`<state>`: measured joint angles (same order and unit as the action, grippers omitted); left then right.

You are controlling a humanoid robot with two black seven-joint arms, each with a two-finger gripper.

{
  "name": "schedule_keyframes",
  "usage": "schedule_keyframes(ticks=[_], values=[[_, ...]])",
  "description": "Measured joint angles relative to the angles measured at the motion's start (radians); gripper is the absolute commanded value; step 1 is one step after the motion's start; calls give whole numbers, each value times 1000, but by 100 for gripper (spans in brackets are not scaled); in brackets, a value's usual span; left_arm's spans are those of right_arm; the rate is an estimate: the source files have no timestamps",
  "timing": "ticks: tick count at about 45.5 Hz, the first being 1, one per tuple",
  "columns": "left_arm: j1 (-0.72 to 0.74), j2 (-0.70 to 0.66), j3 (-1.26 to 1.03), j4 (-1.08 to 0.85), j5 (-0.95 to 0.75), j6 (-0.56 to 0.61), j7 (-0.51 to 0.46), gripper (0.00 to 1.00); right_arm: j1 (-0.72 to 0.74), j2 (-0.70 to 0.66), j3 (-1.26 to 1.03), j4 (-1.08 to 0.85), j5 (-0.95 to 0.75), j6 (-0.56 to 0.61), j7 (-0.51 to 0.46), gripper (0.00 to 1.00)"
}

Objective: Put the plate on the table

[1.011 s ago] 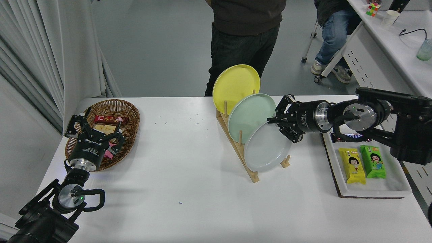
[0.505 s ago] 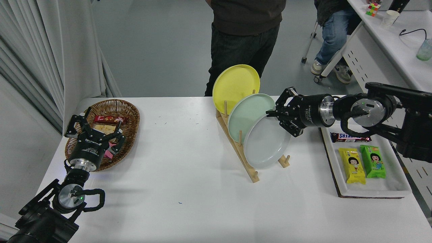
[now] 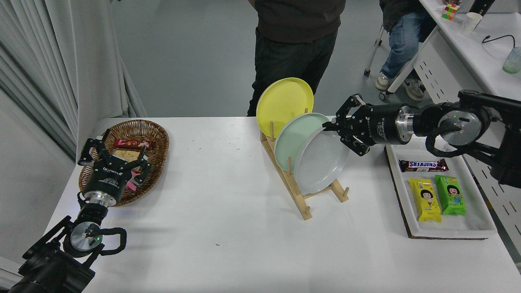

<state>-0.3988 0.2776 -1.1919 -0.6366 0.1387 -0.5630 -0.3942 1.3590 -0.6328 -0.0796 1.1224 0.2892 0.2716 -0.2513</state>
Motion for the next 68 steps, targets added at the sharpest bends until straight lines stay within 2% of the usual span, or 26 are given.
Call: schedule_keyframes(ticks=[29, 68], values=[[0, 0, 0, 0, 0, 0, 0, 98, 112, -45, 8, 32, 13, 36, -2, 0], [0, 0, 0, 0, 0, 0, 0, 98, 307, -62, 7, 36, 139, 55, -12, 0]])
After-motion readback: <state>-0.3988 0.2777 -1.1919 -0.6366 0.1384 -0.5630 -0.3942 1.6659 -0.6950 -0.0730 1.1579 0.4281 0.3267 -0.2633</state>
